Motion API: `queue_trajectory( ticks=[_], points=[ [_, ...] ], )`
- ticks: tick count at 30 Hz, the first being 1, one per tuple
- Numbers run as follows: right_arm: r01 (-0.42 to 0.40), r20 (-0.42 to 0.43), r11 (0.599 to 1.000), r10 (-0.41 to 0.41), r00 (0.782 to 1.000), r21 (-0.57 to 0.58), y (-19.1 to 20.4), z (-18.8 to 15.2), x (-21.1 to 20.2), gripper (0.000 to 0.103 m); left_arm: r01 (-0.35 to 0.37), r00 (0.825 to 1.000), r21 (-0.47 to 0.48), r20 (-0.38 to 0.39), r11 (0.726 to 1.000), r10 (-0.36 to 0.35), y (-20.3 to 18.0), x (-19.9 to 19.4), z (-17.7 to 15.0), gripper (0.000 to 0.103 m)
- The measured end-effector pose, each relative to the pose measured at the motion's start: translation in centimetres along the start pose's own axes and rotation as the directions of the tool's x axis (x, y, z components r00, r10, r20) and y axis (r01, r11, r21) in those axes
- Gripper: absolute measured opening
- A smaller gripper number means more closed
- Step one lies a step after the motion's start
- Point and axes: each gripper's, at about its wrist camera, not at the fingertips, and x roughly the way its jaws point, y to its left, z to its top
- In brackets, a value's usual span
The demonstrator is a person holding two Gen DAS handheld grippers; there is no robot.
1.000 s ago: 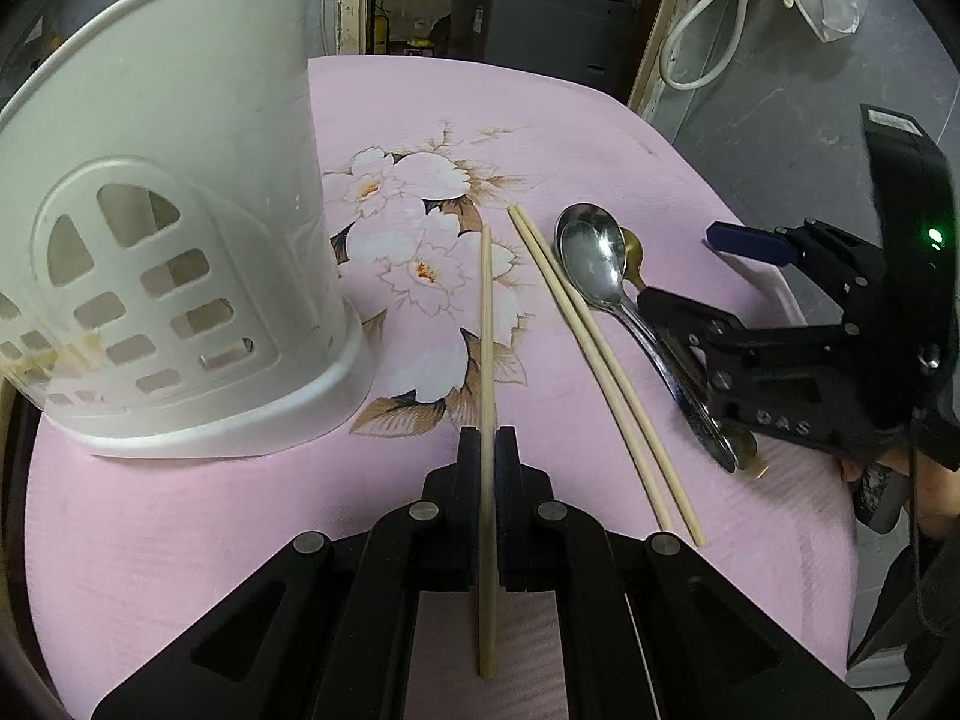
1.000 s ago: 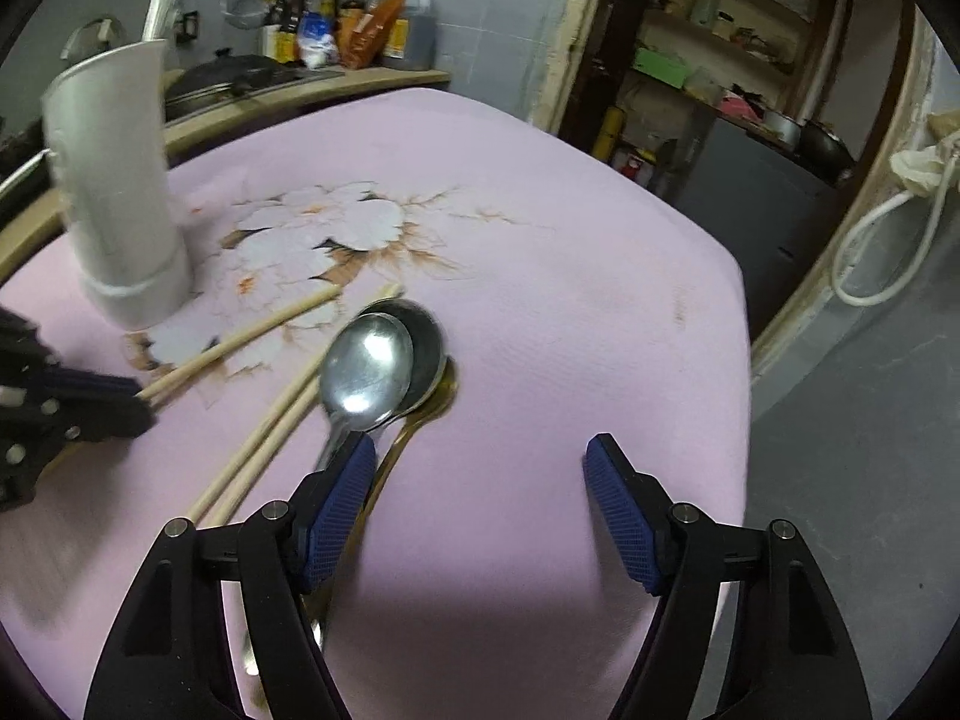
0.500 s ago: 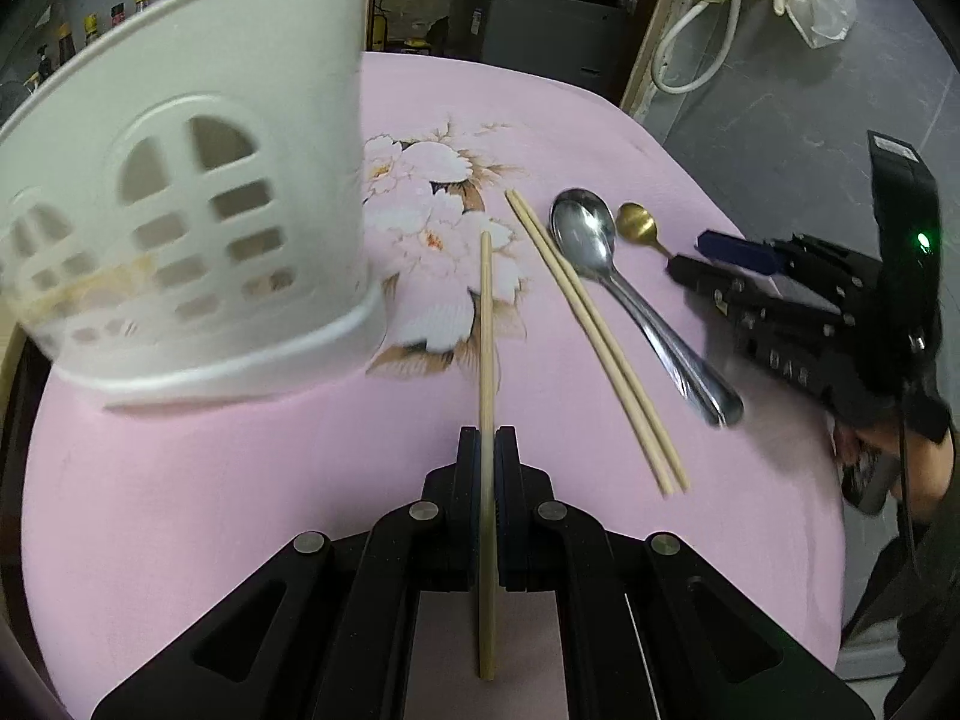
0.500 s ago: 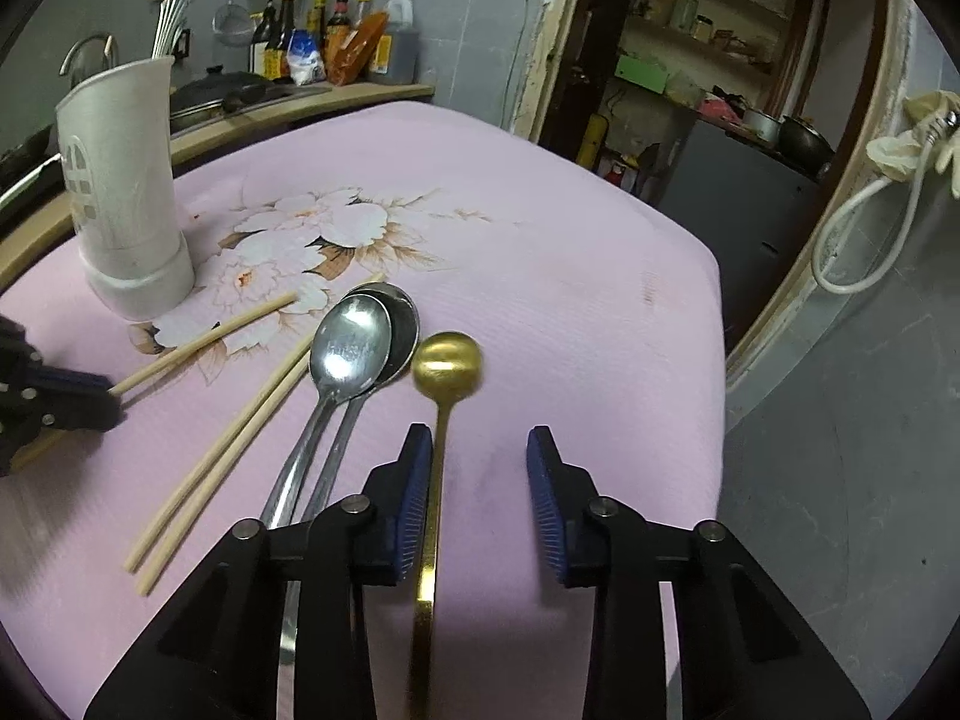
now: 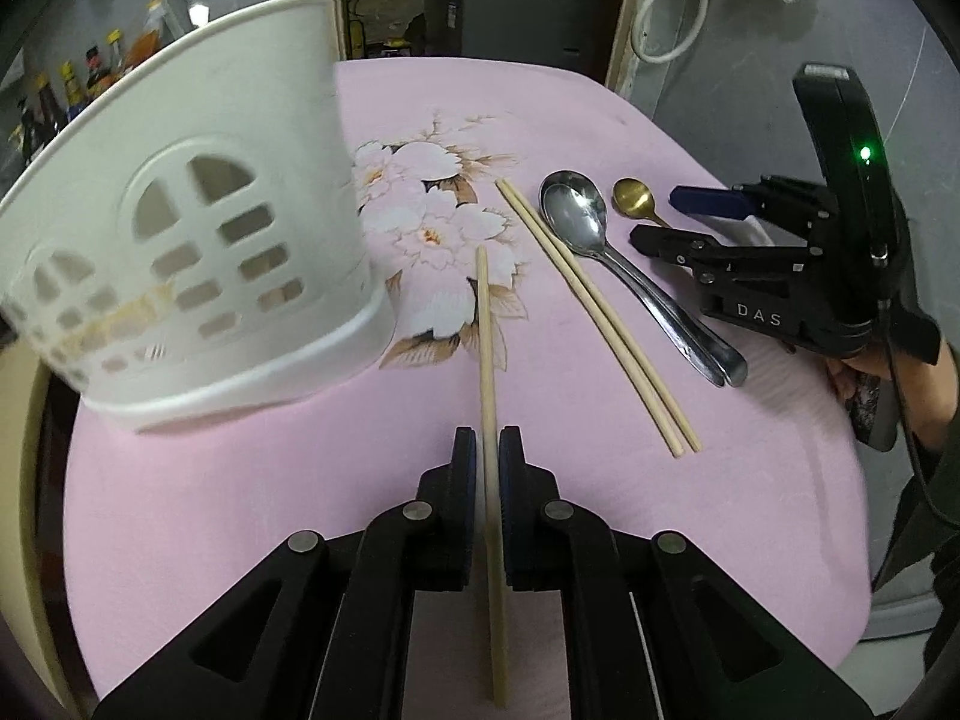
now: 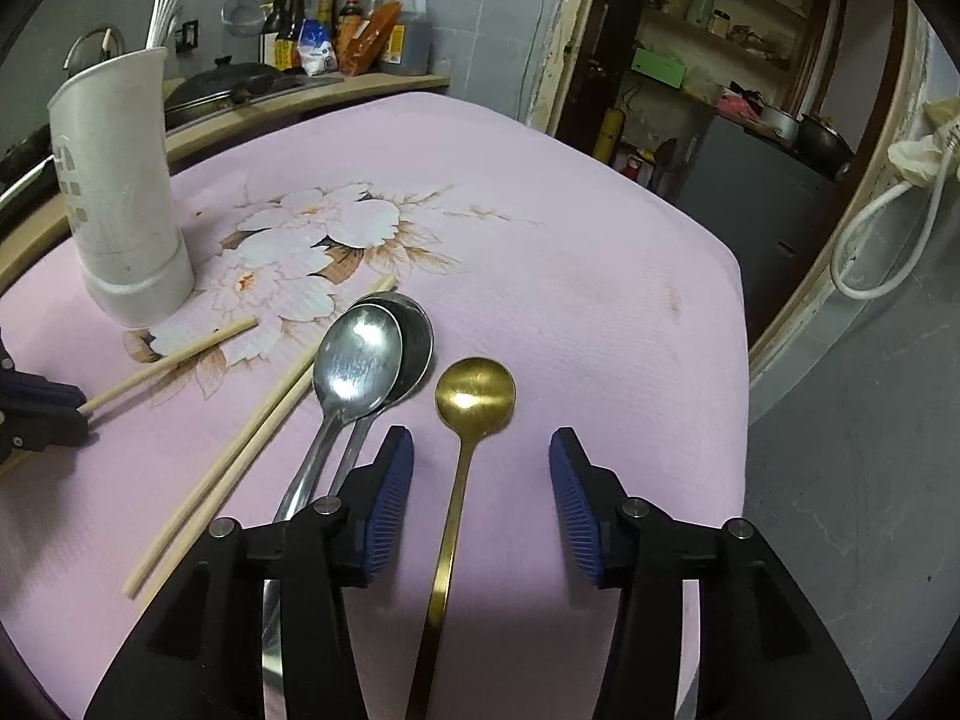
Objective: Organize utensils
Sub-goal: 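Close the right tool on the gold spoon and lift it while the left holds the chopstick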
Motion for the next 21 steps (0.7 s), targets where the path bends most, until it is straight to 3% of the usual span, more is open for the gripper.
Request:
queue_trajectory(
  ticks=[6, 9, 16, 21],
  points=[
    [-0.008, -0.014, 1.000, 0.008, 1.000, 0.006, -0.3, 0.6, 0.6, 0.050, -0.037, 0.999, 0.052, -0.033, 0.998, 0.039, -0.9, 2.3, 2.4, 0.009],
    [-0.005, -0.021, 1.000, 0.005, 1.000, 0.007, -0.4, 0.8, 0.8, 0.050, -0.016, 0.998, 0.035, -0.057, 0.999, 0.018, -0.8, 3.2, 3.5, 0.009],
    [-0.006, -0.015, 1.000, 0.005, 1.000, -0.029, 0.3, 0.9, 0.8, 0.027, 0.012, 0.999, 0.009, -0.053, 1.000, -0.012, -0.8, 3.9, 4.4, 0.005],
    [-0.017, -0.002, 0.999, 0.017, 1.000, -0.028, 0.3, 0.6, 0.4, 0.024, 0.059, 0.998, -0.041, -0.016, 0.997, -0.059, 0.2, 3.0, 3.3, 0.002]
  ],
)
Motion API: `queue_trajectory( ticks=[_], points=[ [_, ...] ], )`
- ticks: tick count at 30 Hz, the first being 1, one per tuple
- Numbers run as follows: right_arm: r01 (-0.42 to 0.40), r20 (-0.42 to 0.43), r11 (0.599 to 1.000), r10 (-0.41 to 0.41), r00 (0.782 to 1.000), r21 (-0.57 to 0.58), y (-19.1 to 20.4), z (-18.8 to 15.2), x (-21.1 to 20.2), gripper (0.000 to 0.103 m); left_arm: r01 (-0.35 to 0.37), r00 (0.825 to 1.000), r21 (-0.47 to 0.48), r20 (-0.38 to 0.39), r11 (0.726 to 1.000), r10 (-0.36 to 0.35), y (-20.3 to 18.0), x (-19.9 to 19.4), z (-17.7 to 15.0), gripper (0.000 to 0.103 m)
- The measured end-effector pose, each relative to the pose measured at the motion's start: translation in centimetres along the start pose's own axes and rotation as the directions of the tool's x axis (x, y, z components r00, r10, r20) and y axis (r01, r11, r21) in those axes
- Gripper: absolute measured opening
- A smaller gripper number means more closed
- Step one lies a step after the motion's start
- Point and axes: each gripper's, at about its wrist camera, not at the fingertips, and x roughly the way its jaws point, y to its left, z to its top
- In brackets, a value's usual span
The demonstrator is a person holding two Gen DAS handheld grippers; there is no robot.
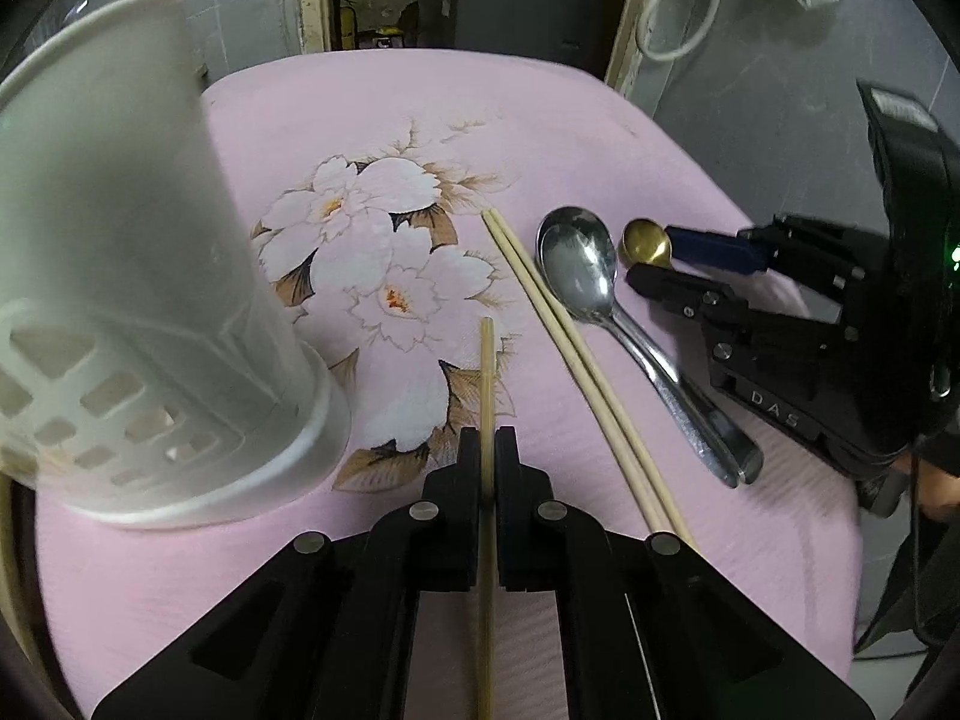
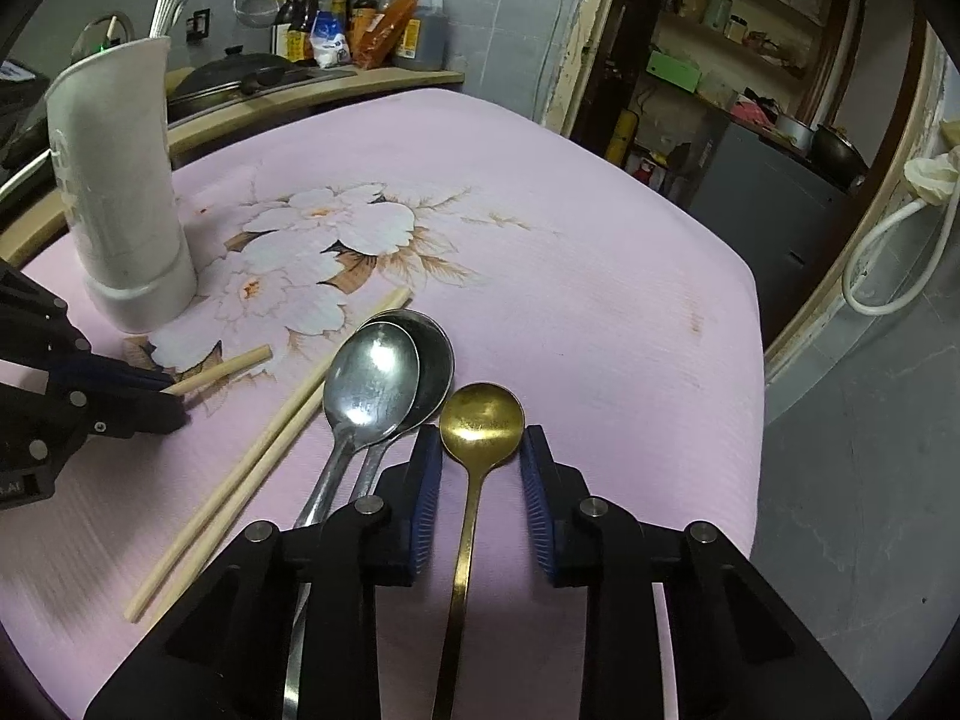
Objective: Organize utensils
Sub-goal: 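Close the right tool on the gold spoon and lift it while the left holds the chopstick, then carry the chopstick and gold spoon over the white holder and lower them in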
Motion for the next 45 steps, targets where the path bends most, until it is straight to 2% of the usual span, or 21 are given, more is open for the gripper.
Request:
queue_trajectory(
  ticks=[5, 8, 10, 14, 16, 21, 23, 25, 26, 31, 35, 41, 45],
  points=[
    [-0.020, 0.066, 0.999, 0.017, 0.998, 0.040, -0.4, -0.5, -1.7, 0.024, 0.078, 0.993, -0.039, 0.088, 0.996, -0.075, 0.6, -2.0, -1.3, 0.002],
    [-0.023, 0.141, 0.998, 0.015, 0.990, 0.058, -0.2, -0.9, -3.6, 0.024, 0.123, 0.978, -0.055, 0.175, 0.991, -0.112, 1.2, -3.6, -2.3, 0.002],
    [-0.018, 0.201, 0.998, 0.005, 0.980, 0.063, 0.3, -1.3, -5.0, 0.024, 0.128, 0.966, -0.053, 0.235, 0.990, -0.113, 1.3, -5.1, -2.9, 0.002],
    [-0.015, 0.306, 0.998, -0.007, 0.952, 0.068, 1.3, -1.7, -7.4, 0.024, 0.105, 0.932, -0.046, 0.352, 0.993, -0.082, 1.1, -7.5, -3.8, 0.002],
    [-0.008, 0.363, 0.998, -0.016, 0.932, 0.067, 2.0, -1.5, -8.7, 0.024, 0.081, 0.915, -0.046, 0.399, 0.996, -0.056, 0.5, -7.9, -3.4, 0.002],
    [0.001, 0.459, 0.999, -0.025, 0.888, 0.053, 3.8, -0.7, -10.8, 0.024, 0.053, 0.876, -0.050, 0.482, 0.997, -0.022, 0.8, -9.6, -3.6, 0.002],
    [-0.008, 0.488, 0.999, -0.018, 0.873, 0.052, 4.2, -0.3, -11.5, 0.024, 0.057, 0.857, -0.054, 0.515, 0.997, -0.021, 1.1, -10.4, -3.9, 0.002],
    [-0.018, 0.511, 0.998, -0.012, 0.860, 0.053, 4.4, 0.3, -12.0, 0.024, 0.082, 0.827, -0.055, 0.561, 0.995, -0.038, 1.7, -11.7, -4.2, 0.002],
    [-0.022, 0.523, 0.998, -0.008, 0.852, 0.051, 4.5, 0.8, -12.3, 0.024, 0.085, 0.818, -0.057, 0.574, 0.995, -0.037, 1.9, -12.3, -4.2, 0.002],
    [-0.053, 0.571, 0.998, 0.019, 0.821, 0.043, 5.3, 2.4, -13.6, 0.024, 0.080, 0.785, -0.082, 0.619, 0.993, -0.012, 3.2, -14.9, -3.4, 0.003],
    [-0.081, 0.602, 0.996, 0.048, 0.797, 0.029, 6.0, 3.9, -14.5, 0.024, 0.072, 0.747, -0.108, 0.665, 0.992, 0.018, 5.0, -17.0, -2.6, 0.002],
    [-0.142, 0.652, 0.990, 0.109, 0.751, -0.002, 7.3, 7.1, -15.6, 0.024, 0.095, 0.676, -0.172, 0.734, 0.980, 0.063, 9.4, -19.6, -0.8, 0.003],
    [-0.162, 0.689, 0.986, 0.135, 0.712, -0.026, 8.5, 9.1, -16.0, 0.024, 0.077, 0.619, -0.227, 0.774, 0.971, 0.132, 12.6, -21.5, 0.3, 0.002]
  ],
)
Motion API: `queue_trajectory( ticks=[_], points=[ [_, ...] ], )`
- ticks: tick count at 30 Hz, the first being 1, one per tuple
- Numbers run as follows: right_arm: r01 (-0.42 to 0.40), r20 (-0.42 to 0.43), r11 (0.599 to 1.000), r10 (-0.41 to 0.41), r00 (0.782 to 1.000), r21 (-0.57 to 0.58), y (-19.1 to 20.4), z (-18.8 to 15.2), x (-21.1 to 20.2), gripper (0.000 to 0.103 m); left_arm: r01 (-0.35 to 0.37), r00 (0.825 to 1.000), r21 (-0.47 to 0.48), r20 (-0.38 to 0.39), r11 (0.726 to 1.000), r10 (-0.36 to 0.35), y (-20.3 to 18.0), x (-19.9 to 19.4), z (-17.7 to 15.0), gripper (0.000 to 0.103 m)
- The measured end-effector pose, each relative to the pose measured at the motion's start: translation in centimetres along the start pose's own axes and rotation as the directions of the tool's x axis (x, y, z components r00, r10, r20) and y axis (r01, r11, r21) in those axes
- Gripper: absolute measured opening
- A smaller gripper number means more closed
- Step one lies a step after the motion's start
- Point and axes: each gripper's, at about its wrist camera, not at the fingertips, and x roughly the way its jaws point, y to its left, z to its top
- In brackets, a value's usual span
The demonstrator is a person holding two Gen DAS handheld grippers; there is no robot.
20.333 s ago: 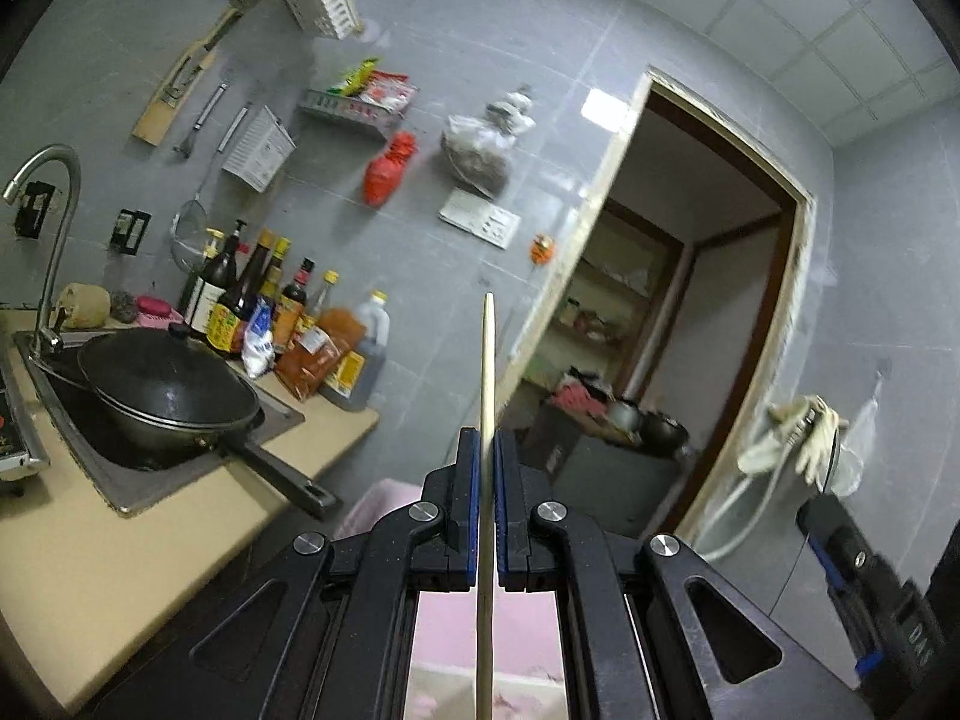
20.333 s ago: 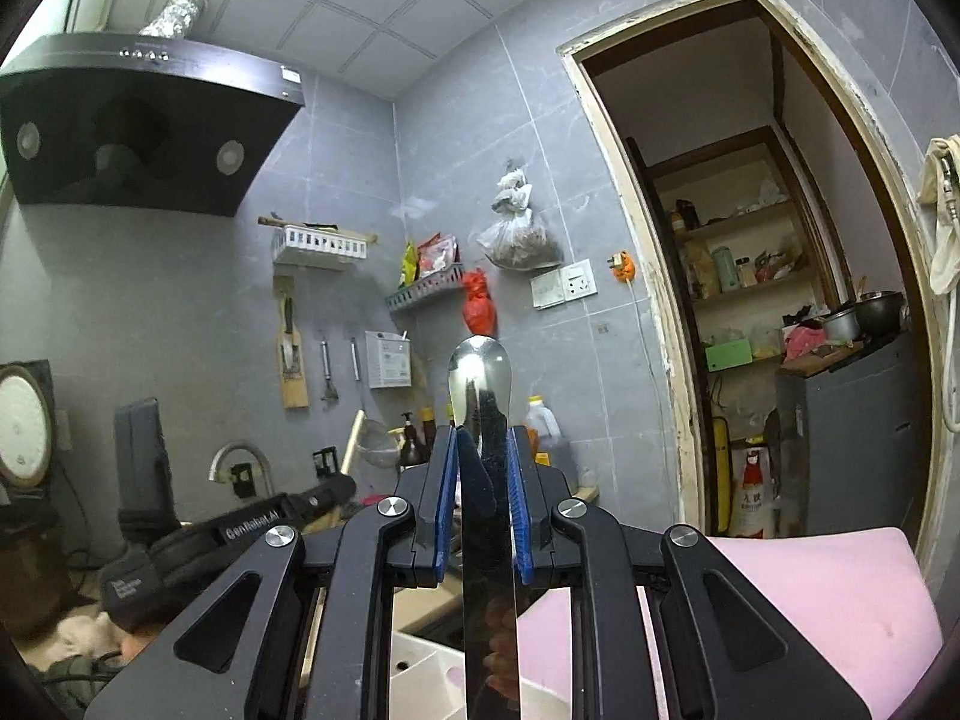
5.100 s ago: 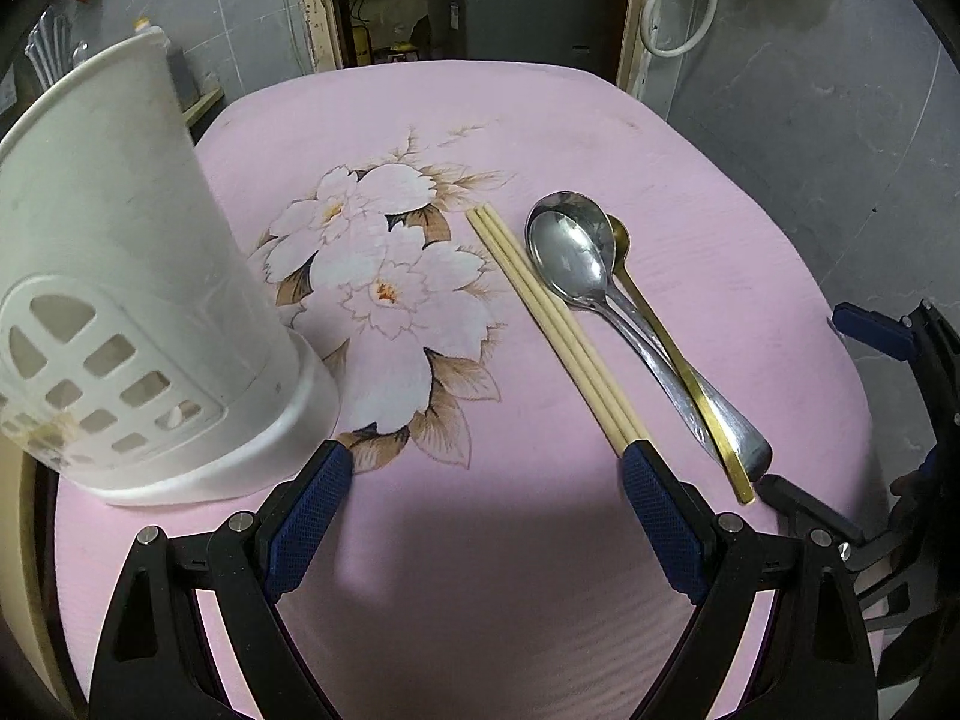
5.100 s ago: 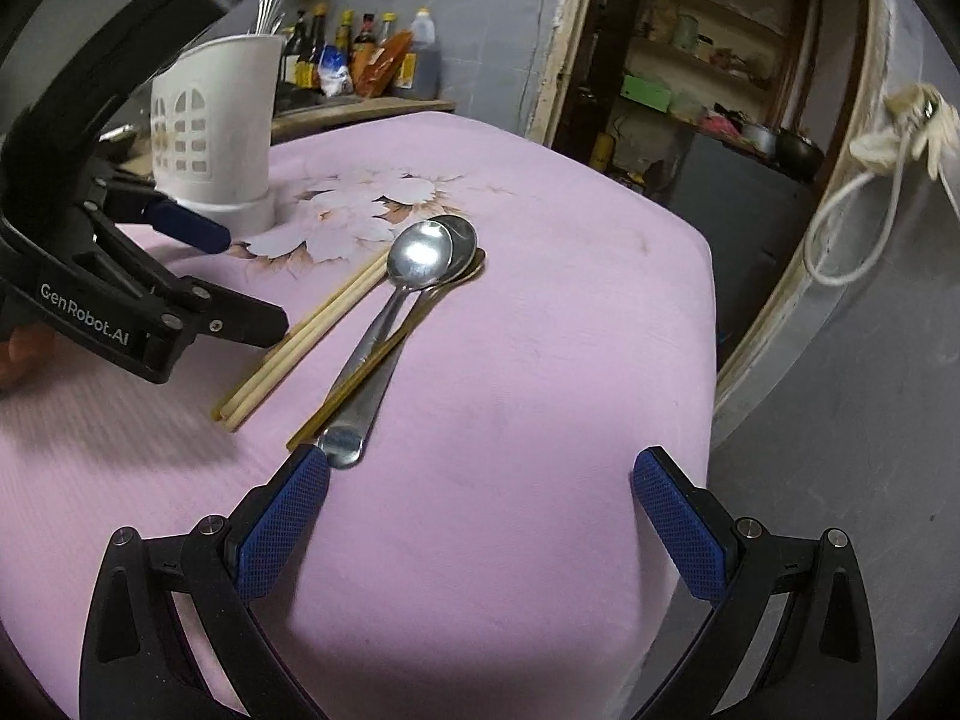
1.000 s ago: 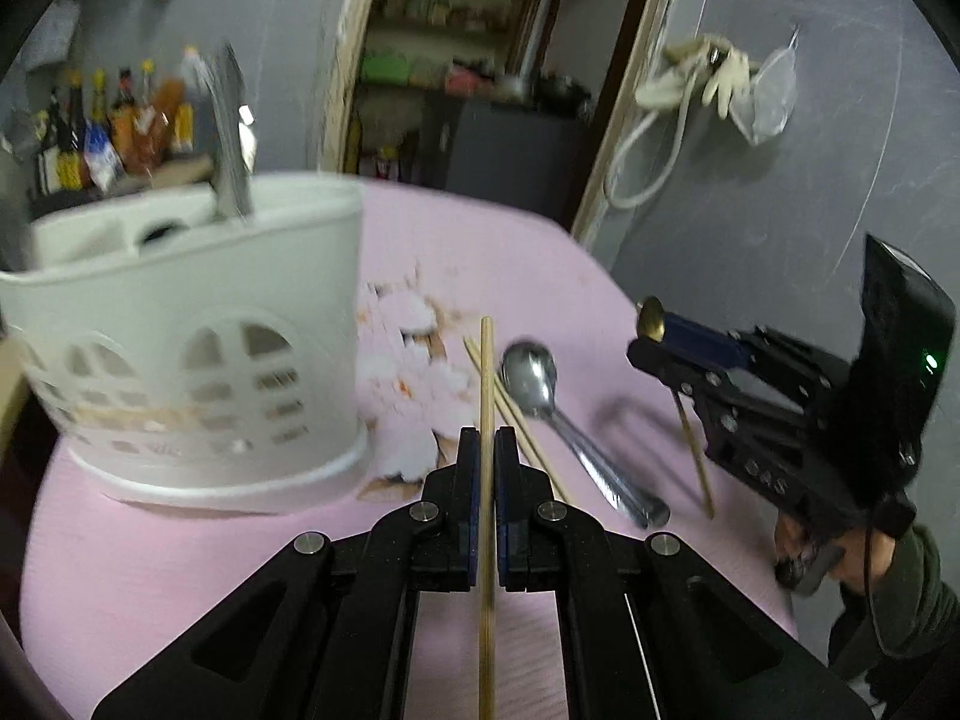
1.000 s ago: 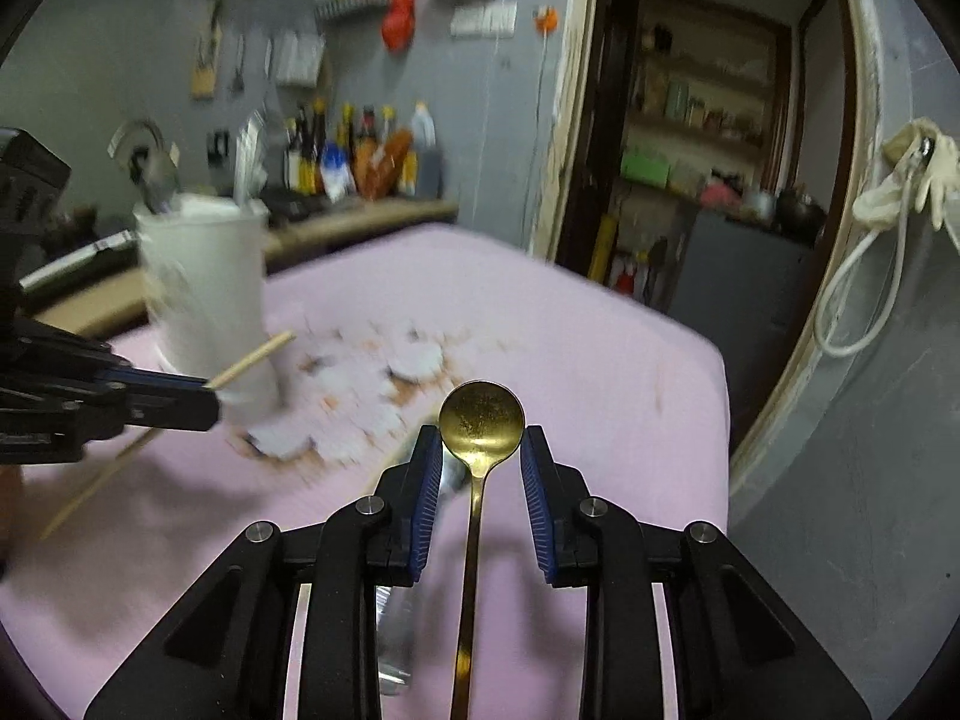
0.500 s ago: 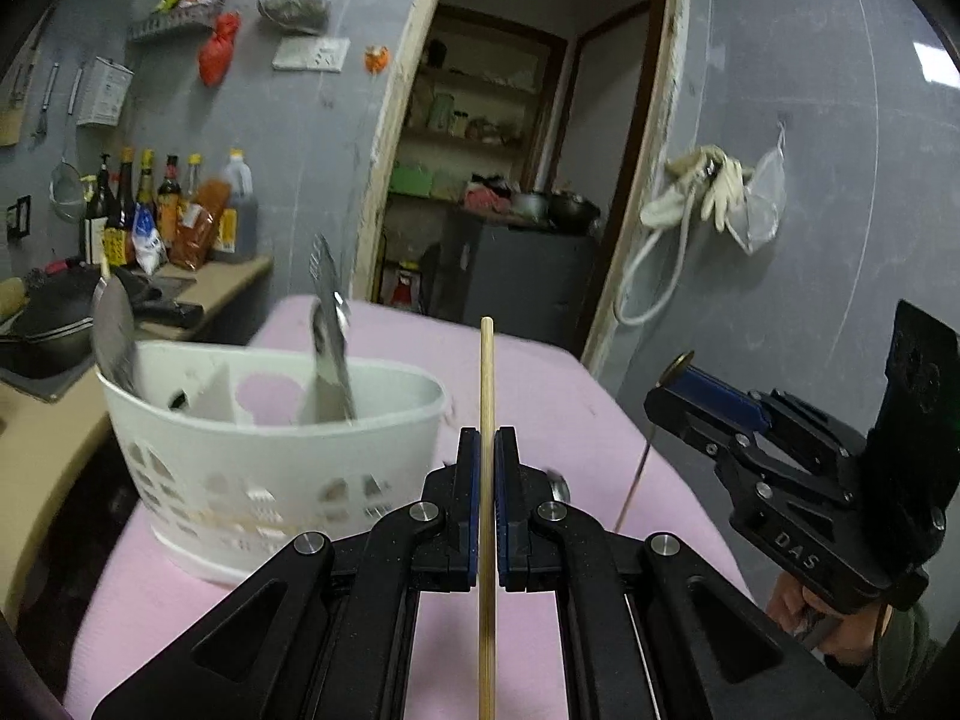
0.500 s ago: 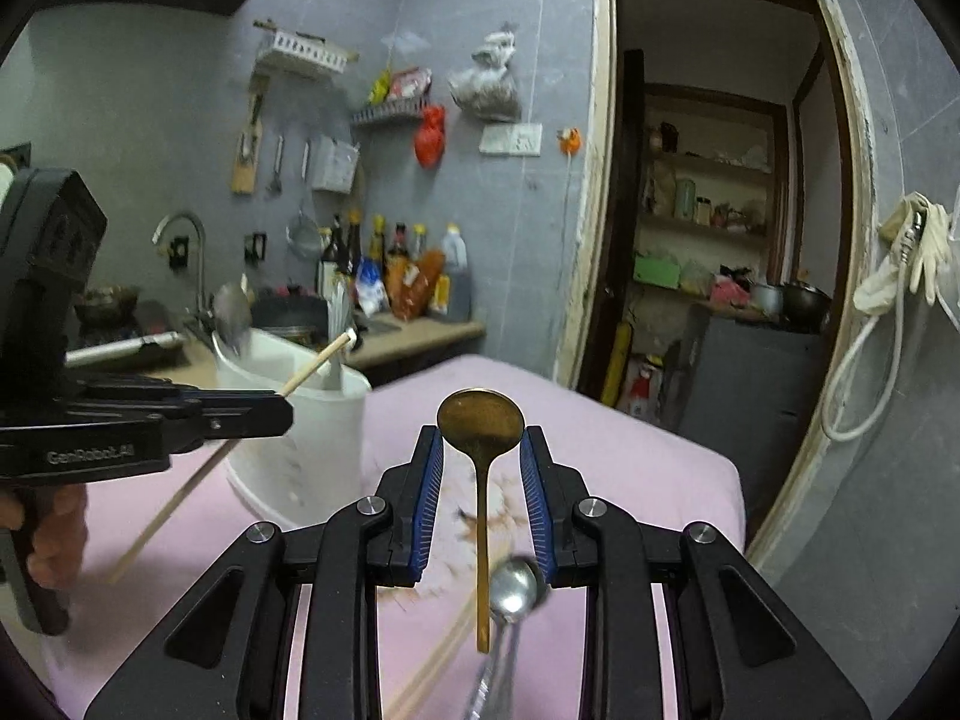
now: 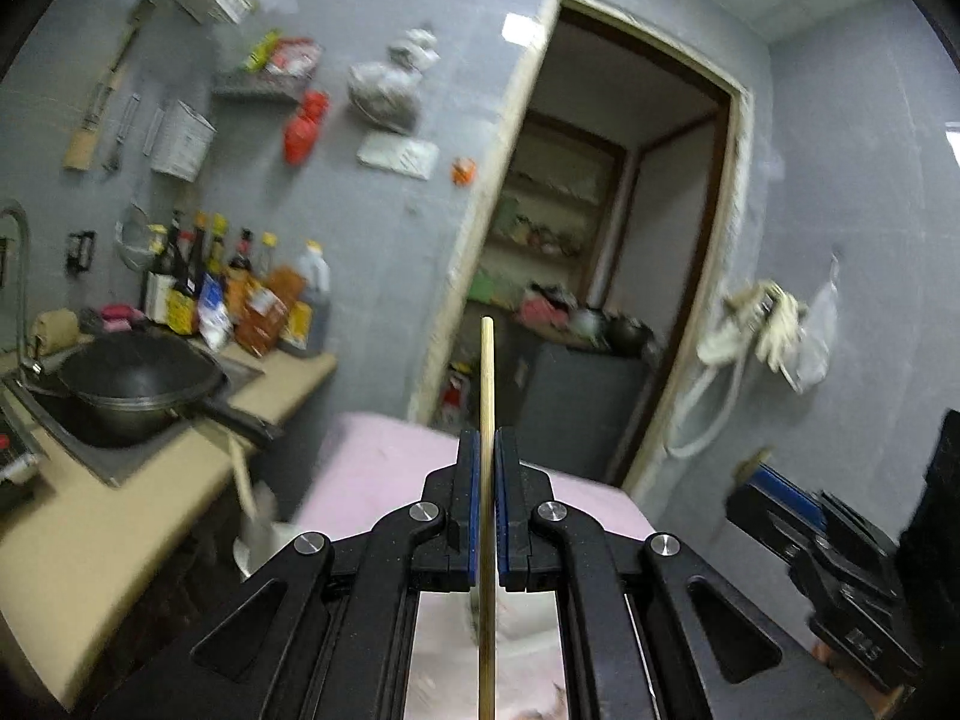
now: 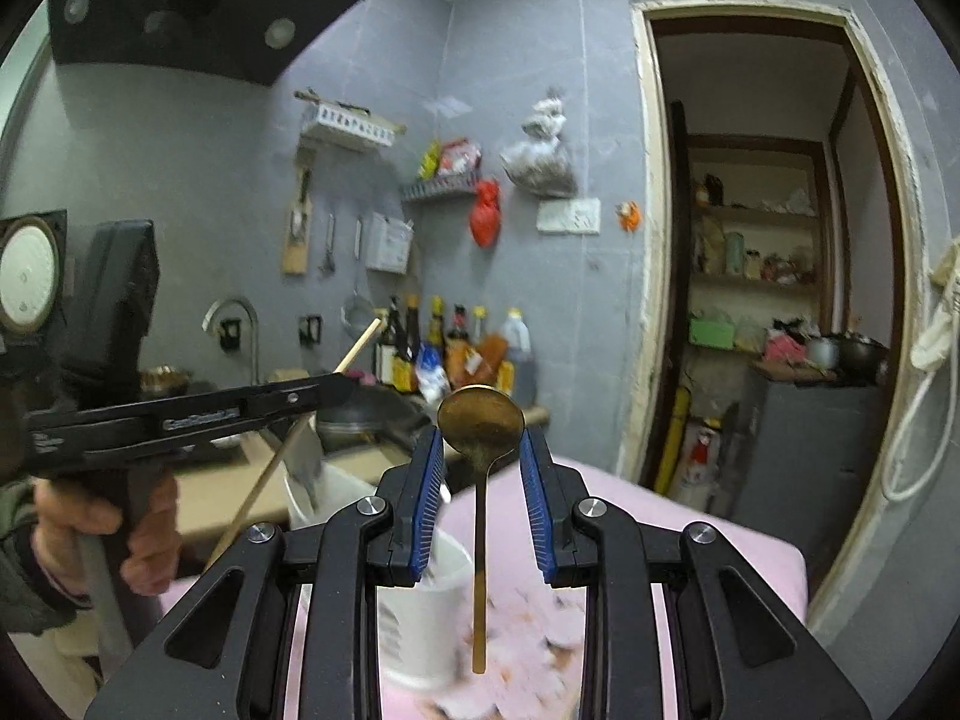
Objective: Organize utensils
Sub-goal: 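Carry the chopstick and gold spoon over the white holder and lower them in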
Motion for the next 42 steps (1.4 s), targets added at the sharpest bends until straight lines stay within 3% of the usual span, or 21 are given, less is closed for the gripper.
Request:
queue_trajectory(
  ticks=[6, 11, 22, 32, 42],
  points=[
    [-0.023, 0.084, 0.999, 0.021, 0.996, 0.024, 1.1, 2.2, 2.2, 0.024, -0.068, 0.992, -0.058, 0.102, 0.996, 0.073, 3.9, 0.2, 2.8, 0.002],
    [-0.002, 0.147, 0.999, -0.006, 0.989, 0.054, 1.8, 2.8, 3.5, 0.024, -0.065, 0.983, -0.151, 0.161, 0.986, 0.089, 6.7, 0.6, 3.9, 0.002],
    [0.030, 0.158, 0.993, -0.048, 0.986, 0.116, 1.3, 0.2, 5.7, 0.024, -0.090, 0.948, -0.276, 0.270, 0.957, 0.167, 9.9, 1.6, 3.3, 0.002],
    [0.027, 0.117, 0.990, -0.044, 0.992, 0.141, 0.8, -2.2, 7.1, 0.024, -0.174, 0.909, -0.272, 0.325, 0.946, 0.261, 9.5, 1.9, 1.1, 0.002],
    [0.042, 0.052, 0.988, -0.050, 0.997, 0.147, 0.7, -3.8, 8.4, 0.024, -0.226, 0.901, -0.166, 0.339, 0.960, 0.271, 7.5, 2.2, -1.8, 0.003]
  ],
)
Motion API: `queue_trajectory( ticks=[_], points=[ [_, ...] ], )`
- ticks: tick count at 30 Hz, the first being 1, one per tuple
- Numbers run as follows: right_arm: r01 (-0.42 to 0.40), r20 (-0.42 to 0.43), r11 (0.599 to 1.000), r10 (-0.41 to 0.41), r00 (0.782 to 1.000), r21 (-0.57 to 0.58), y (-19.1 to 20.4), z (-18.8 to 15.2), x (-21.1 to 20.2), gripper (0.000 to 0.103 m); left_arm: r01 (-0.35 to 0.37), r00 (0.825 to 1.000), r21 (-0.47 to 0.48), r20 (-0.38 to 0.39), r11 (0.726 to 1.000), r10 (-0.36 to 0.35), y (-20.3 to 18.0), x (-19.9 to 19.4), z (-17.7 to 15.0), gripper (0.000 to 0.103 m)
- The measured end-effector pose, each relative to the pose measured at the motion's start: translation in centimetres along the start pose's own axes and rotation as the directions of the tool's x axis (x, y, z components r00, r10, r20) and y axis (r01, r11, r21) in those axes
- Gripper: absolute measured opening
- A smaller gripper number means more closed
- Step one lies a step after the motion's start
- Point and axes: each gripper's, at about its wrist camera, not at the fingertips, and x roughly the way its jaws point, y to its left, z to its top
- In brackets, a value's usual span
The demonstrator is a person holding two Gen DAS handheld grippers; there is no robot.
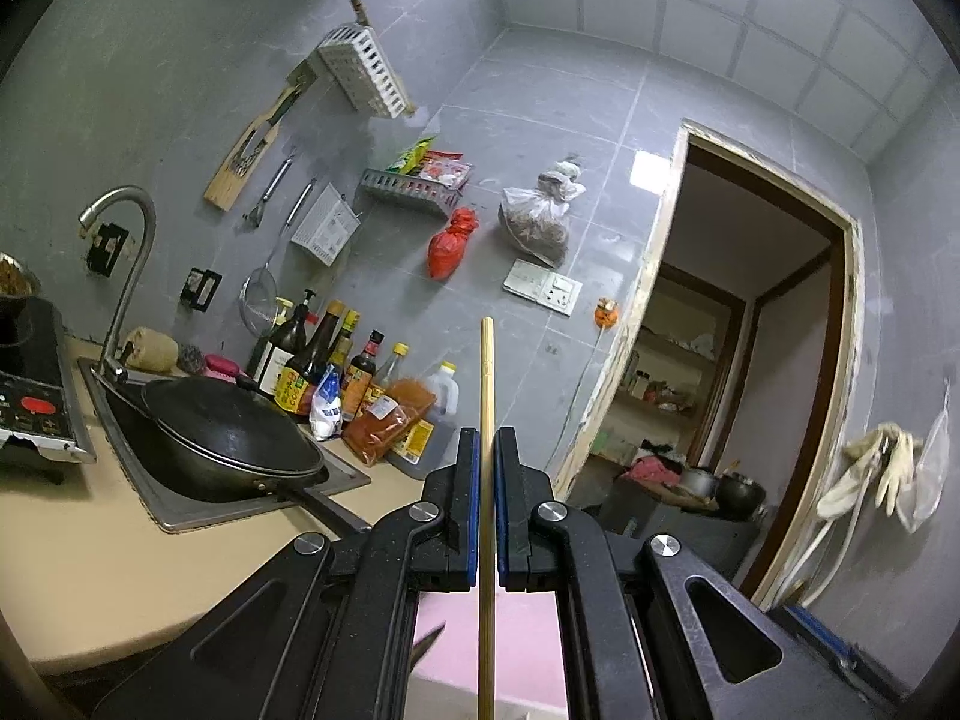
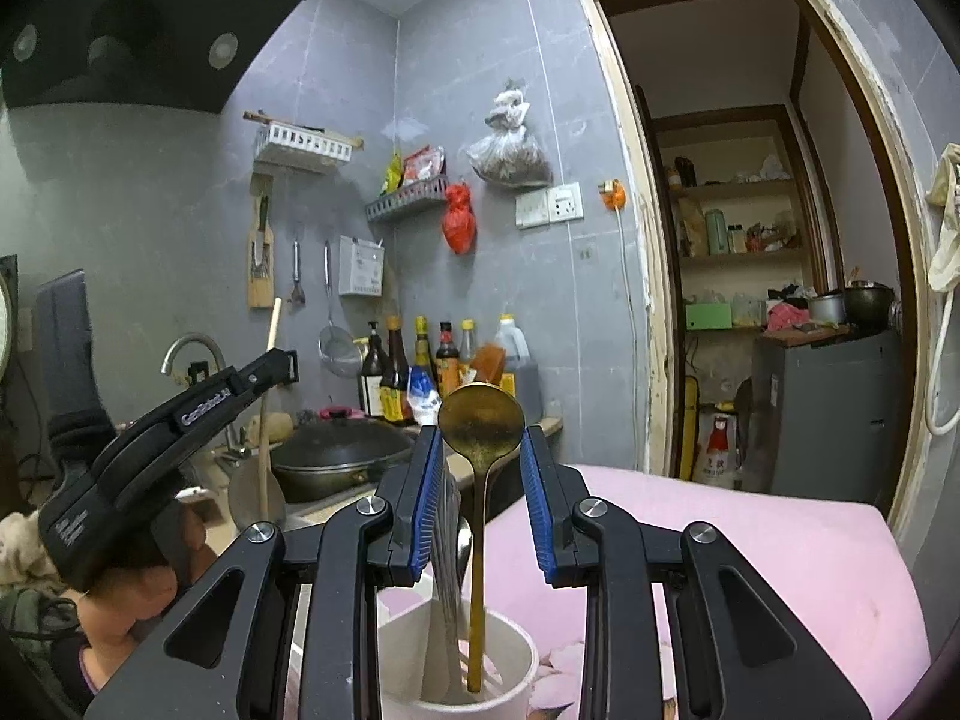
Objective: Organize utensils
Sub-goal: 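Carry the chopstick and gold spoon over the white holder and lower them in, then open the left tool releasing the chopstick while the right tool releases the gold spoon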
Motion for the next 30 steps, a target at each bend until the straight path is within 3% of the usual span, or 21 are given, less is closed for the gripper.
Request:
queue_trajectory(
  ticks=[13, 16, 20, 24, 26, 30],
  points=[
    [0.006, -0.079, 1.000, -0.007, 0.997, -0.017, 0.5, -2.1, 0.8, 0.027, 0.056, 0.993, 0.149, -0.110, 0.987, -0.040, -0.6, -1.8, -3.4, 0.003],
    [0.004, -0.086, 1.000, -0.005, 0.996, -0.008, 0.4, -2.2, 0.8, 0.036, 0.086, 0.988, 0.146, -0.140, 0.986, -0.065, -0.4, -2.3, -3.3, 0.006],
    [-0.004, -0.081, 1.000, 0.005, 0.997, 0.010, 0.2, -1.8, 0.4, 0.038, 0.121, 0.977, 0.126, -0.188, 0.985, -0.096, -0.3, -2.7, -2.7, 0.012],
    [0.010, -0.059, 1.000, -0.009, 0.998, 0.016, -0.2, -1.0, -0.7, 0.056, 0.160, 0.966, 0.121, -0.226, 0.980, -0.130, -0.9, -3.3, -2.0, 0.029],
    [0.028, -0.043, 0.999, -0.027, 0.999, 0.021, -0.6, -0.4, -1.5, 0.066, 0.165, 0.967, 0.123, -0.218, 0.979, -0.136, -1.4, -3.8, -1.6, 0.042],
    [0.074, -0.003, 0.996, -0.074, 0.997, 0.041, -1.9, 0.6, -3.6, 0.084, 0.189, 0.960, 0.118, -0.232, 0.975, -0.158, -2.5, -4.4, -0.8, 0.055]
  ],
)
